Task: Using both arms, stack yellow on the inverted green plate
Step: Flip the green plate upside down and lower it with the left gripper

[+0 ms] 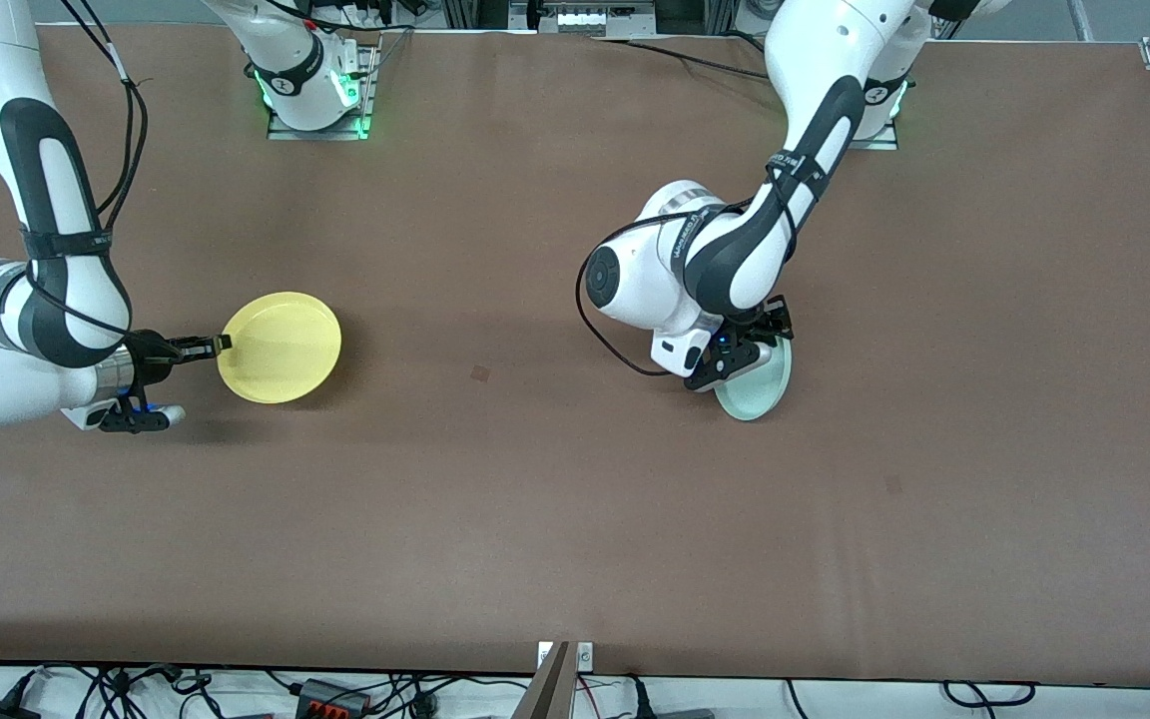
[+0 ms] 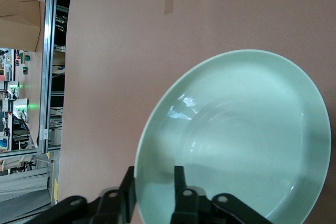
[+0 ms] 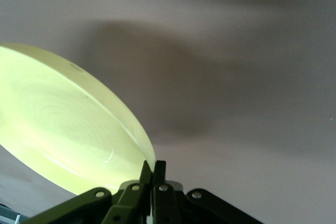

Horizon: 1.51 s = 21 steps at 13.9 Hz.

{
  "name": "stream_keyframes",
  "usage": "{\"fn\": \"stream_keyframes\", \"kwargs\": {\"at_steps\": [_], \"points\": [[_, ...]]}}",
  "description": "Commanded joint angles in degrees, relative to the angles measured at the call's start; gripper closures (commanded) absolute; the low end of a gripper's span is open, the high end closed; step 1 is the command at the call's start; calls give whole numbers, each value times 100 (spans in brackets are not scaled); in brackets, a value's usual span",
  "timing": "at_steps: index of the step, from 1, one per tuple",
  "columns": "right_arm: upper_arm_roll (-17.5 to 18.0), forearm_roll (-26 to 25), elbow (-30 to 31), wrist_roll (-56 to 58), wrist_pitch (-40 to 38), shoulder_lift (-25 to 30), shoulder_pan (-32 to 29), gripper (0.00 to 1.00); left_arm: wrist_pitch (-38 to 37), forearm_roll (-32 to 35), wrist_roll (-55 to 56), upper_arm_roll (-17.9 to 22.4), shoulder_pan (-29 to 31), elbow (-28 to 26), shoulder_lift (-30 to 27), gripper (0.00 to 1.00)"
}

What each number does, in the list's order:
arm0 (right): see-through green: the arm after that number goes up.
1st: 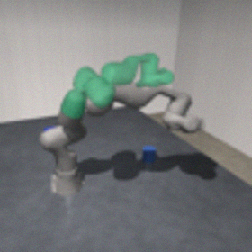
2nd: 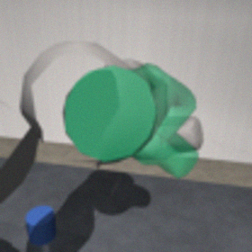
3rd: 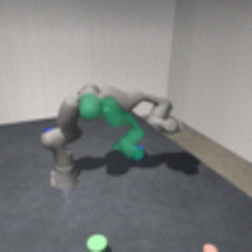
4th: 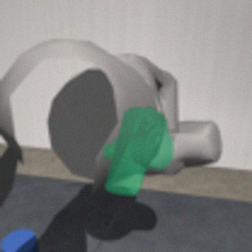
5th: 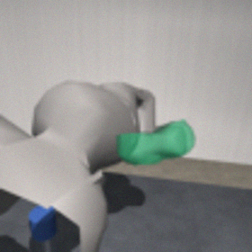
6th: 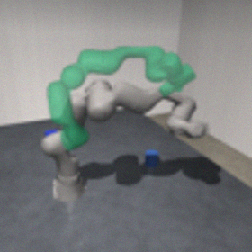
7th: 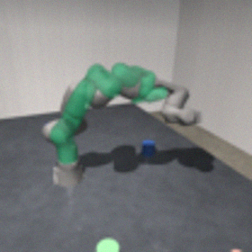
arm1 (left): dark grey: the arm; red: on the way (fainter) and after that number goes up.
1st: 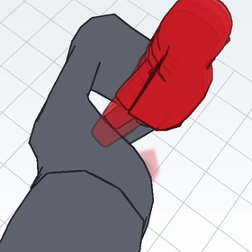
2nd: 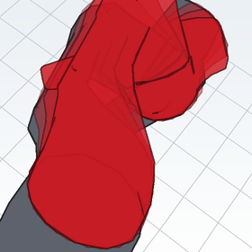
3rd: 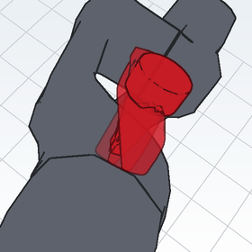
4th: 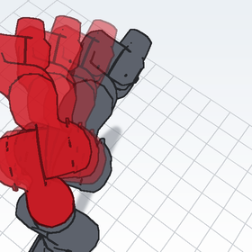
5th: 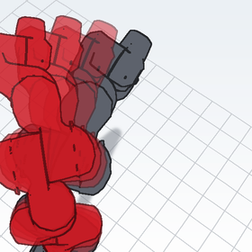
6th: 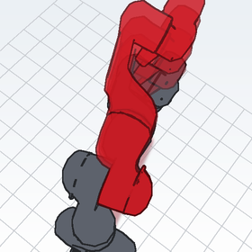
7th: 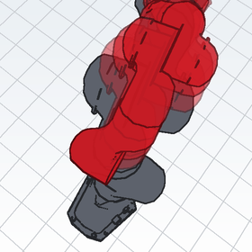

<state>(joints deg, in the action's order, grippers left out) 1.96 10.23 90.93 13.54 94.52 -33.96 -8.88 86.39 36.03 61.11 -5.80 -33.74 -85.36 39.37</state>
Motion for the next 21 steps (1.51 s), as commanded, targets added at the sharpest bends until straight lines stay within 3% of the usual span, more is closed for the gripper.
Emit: {"fn": "stream_keyframes", "kwargs": {"at_steps": [1, 6, 9, 13, 17, 21], "points": [[15, 119, -49, 210, -109, 83, -70, 100, 202, -8, -11, 0, -115, 19, 35, 9], [15, 110, -49, 210, -153, 118, -70, 100, 631, -26, 68, -44, -247, 19, 27, 12], [15, 110, -57, 228, -153, 127, -79, 100, 1273, -438, 129, -106, -229, 11, 35, 15], [6, 110, -49, 245, -153, 127, -88, 100, 1458, -509, 121, -114, -185, 81, 18, 17], [6, 93, -49, 245, -153, 118, -88, 100, 2940, -1885, 112, -114, -150, 90, -35, 16], [6, 93, -49, 254, -153, 109, -88, 100, 3182, -2039, 68, -158, -194, 90, -79, 16]]}}
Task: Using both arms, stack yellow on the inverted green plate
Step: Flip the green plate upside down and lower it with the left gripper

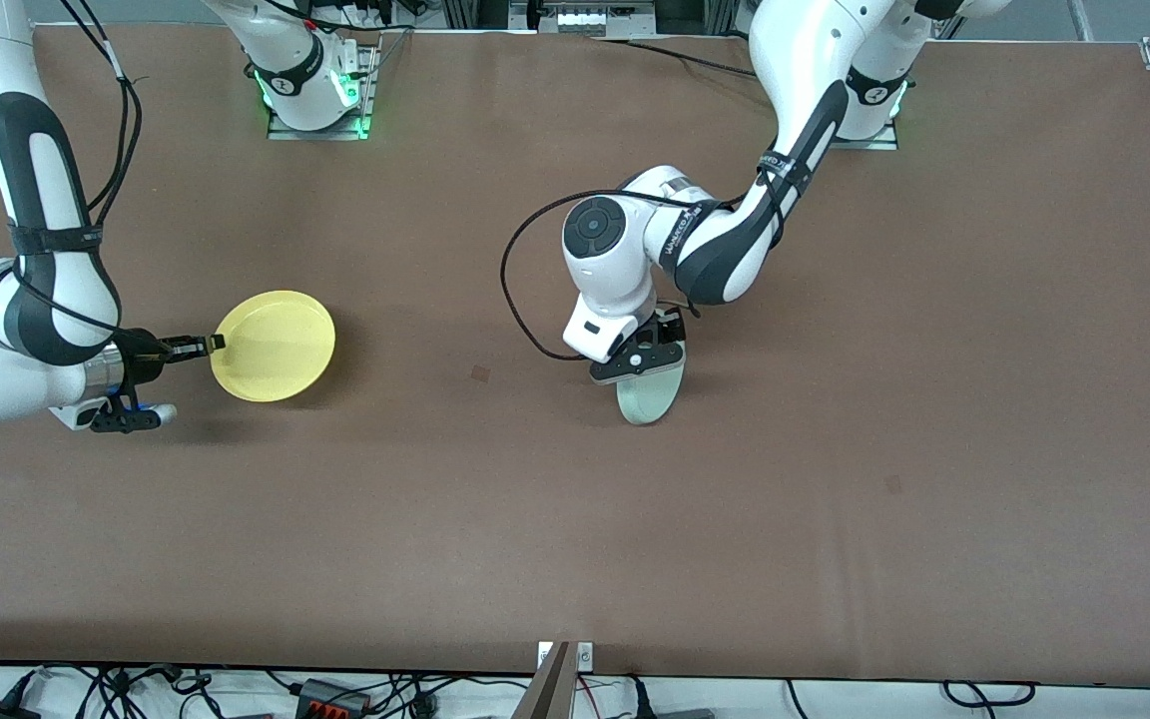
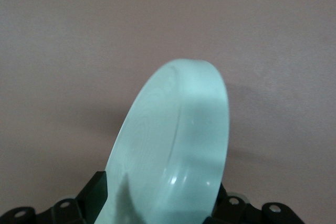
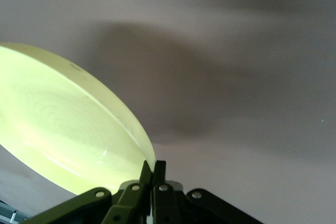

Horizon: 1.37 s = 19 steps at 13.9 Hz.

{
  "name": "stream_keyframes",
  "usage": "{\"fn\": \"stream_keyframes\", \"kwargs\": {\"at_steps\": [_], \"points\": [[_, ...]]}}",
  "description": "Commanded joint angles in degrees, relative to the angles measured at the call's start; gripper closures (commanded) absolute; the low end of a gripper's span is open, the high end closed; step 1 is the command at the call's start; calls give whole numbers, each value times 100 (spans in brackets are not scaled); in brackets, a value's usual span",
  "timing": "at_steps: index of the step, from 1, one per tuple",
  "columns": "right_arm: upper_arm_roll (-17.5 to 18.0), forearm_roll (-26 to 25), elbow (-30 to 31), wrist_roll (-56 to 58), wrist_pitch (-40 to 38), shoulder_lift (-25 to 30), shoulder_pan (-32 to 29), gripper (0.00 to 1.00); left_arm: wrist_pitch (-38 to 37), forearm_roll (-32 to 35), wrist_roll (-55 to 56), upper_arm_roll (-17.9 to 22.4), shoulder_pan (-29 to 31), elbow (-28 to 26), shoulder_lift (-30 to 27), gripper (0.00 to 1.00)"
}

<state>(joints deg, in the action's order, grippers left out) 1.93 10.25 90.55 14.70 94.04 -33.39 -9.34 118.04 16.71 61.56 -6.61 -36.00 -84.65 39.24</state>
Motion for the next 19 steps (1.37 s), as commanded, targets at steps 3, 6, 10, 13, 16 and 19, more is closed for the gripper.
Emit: {"fn": "stream_keyframes", "kwargs": {"at_steps": [3, 6, 10, 13, 16, 19], "points": [[9, 91, -11, 139, -105, 51, -51, 100, 235, -106, 23, -77, 23, 10, 30, 16], [9, 91, -11, 130, -97, 51, -42, 100, 395, -211, 58, -86, 23, -26, 57, 15], [9, 82, -11, 130, -97, 51, -42, 100, 790, -704, 84, -77, 23, -8, 48, 14], [9, 47, -11, 147, -105, 113, -42, 100, 808, -704, 67, -77, 76, -61, 179, 14], [-9, 38, -11, 235, -105, 104, -51, 100, 1158, -721, 93, -77, 85, -69, 382, 13], [-9, 38, -11, 235, -97, 104, -51, 100, 1300, -730, 181, -77, 85, -43, 356, 11]]}}
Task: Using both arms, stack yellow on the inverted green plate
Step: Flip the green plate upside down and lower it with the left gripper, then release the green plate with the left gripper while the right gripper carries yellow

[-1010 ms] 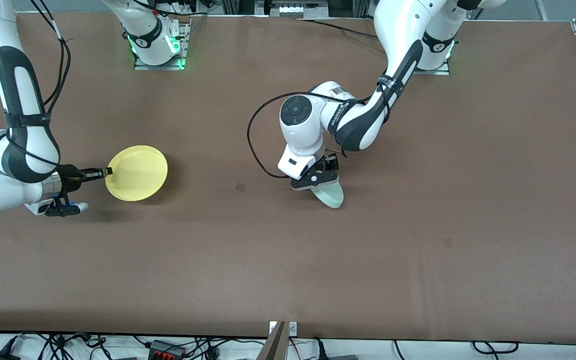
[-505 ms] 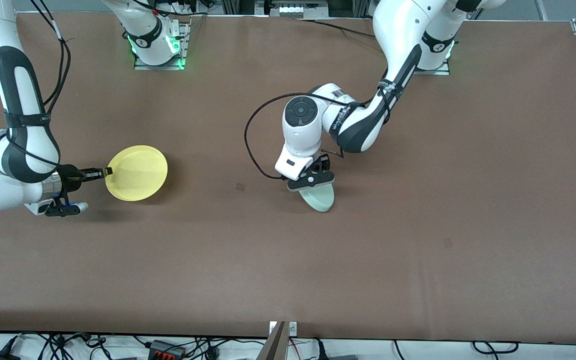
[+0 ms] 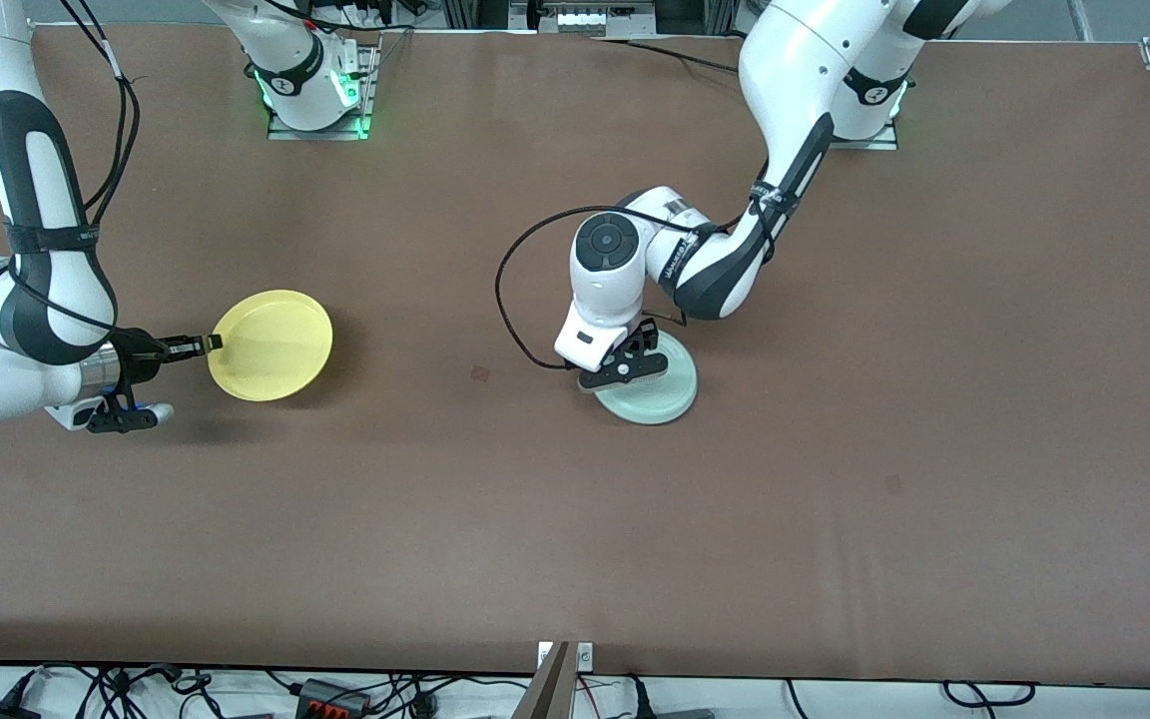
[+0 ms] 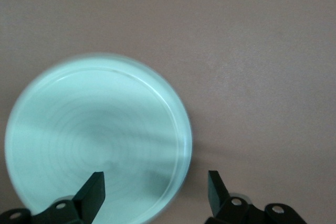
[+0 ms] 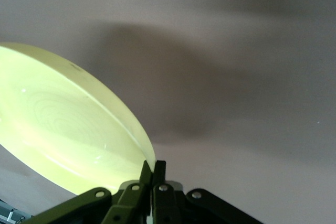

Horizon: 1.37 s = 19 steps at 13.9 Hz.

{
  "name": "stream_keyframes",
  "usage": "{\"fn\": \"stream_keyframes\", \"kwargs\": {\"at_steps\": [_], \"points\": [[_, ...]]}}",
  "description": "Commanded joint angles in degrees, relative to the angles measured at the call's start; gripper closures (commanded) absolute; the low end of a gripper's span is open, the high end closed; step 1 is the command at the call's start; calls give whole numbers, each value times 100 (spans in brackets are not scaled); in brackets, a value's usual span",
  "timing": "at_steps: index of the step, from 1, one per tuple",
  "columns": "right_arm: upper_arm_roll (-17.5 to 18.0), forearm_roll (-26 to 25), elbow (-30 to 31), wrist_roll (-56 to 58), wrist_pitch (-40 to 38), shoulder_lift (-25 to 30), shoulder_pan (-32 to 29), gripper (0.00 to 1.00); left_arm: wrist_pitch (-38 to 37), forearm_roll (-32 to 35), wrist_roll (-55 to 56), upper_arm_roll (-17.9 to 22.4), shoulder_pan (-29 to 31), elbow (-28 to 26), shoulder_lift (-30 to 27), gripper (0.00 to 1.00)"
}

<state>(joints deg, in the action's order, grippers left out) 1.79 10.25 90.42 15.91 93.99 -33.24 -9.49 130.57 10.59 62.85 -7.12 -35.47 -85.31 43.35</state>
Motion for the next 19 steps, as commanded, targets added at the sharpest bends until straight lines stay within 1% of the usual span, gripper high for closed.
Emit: {"fn": "stream_keyframes", "kwargs": {"at_steps": [1, 4, 6, 8, 10, 11, 14, 16, 18, 19], "points": [[6, 39, 2, 123, -100, 90, -35, 100, 48, -127, 61, -35, 14, 49, -63, 10], [15, 39, 2, 106, -100, 107, -9, 100, -57, -101, -61, -17, 49, 50, -212, 9], [32, 39, 2, 70, -100, 239, 35, 100, -616, -31, -332, 0, 180, 67, -493, 8], [41, 56, 2, 18, -144, 318, 140, 100, -1171, -31, -1042, 53, 364, 58, -809, 8], [41, 118, 2, 0, -337, 336, 246, 100, -1777, -22, -1737, 53, 671, 58, -1117, 8], [50, 135, 2, 0, -338, 327, 290, 100, -1954, -22, -2210, 53, 873, 58, -1249, 2], [50, 538, 2, -44, -338, 301, 448, 100, -2464, -31, -3241, 45, 1444, 67, -1653, 0], [41, 872, -7, -332, -311, 266, 728, 100, -2675, -31, -3795, 36, 1779, 67, -1916, 0], [41, 1022, -94, -1033, -180, 134, 1315, 100, -3026, -39, -4112, 27, 2104, 76, -2189, 0], [41, 1162, -251, -1411, -84, 64, 1606, 100, -3185, -57, -4227, 18, 2219, 76, -2321, 0]]}}
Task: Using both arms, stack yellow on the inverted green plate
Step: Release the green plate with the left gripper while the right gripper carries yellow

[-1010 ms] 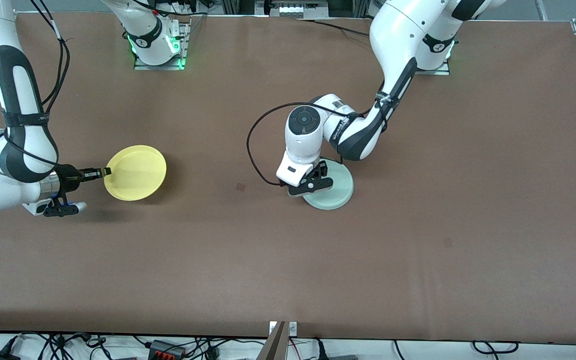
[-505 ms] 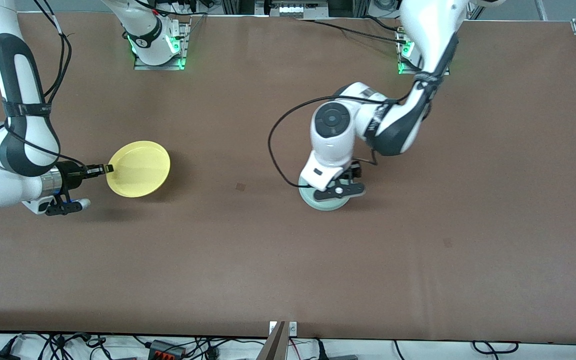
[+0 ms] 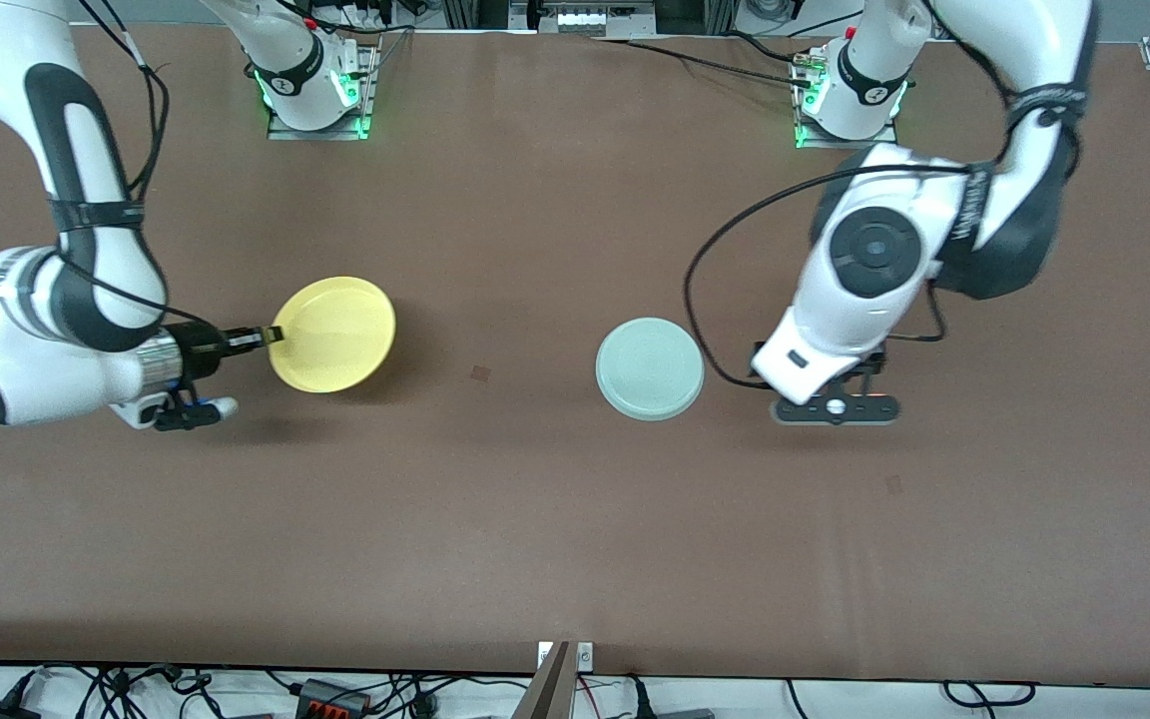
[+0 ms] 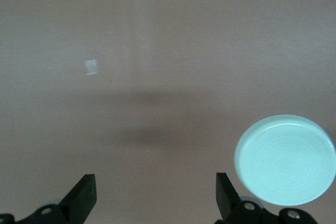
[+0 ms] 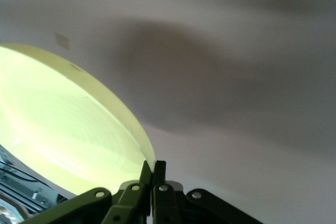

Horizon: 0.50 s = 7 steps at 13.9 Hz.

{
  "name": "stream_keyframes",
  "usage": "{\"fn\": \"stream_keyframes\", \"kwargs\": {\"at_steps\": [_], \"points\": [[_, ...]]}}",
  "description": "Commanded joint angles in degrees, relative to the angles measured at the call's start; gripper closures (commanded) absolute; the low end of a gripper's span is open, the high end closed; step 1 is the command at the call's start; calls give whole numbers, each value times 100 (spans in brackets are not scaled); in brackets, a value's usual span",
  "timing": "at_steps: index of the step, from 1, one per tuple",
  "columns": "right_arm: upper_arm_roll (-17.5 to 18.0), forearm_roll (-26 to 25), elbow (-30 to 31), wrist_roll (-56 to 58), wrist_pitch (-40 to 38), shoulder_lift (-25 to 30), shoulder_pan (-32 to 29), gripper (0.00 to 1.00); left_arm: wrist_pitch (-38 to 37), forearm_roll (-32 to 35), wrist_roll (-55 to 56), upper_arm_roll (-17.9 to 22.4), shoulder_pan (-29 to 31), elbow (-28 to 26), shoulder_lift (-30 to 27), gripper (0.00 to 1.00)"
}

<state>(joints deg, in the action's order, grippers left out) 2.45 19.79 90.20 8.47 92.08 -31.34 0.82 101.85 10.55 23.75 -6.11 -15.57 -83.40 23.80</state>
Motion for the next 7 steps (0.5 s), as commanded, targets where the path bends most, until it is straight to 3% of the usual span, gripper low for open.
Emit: {"fn": "stream_keyframes", "kwargs": {"at_steps": [1, 5, 7], "points": [[-25, 392, -327, -1132, 169, -222, 821, 100, -480, -71, -510, -92, 361, -106, -498, 0], [-25, 823, -714, -2531, 599, -486, 1622, 100, -1113, -412, -977, -110, 888, -106, -1008, 0], [-25, 1306, -723, -2928, 1081, -653, 1929, 100, -1193, -782, -1817, -66, 1240, -159, -1106, 0]]}}
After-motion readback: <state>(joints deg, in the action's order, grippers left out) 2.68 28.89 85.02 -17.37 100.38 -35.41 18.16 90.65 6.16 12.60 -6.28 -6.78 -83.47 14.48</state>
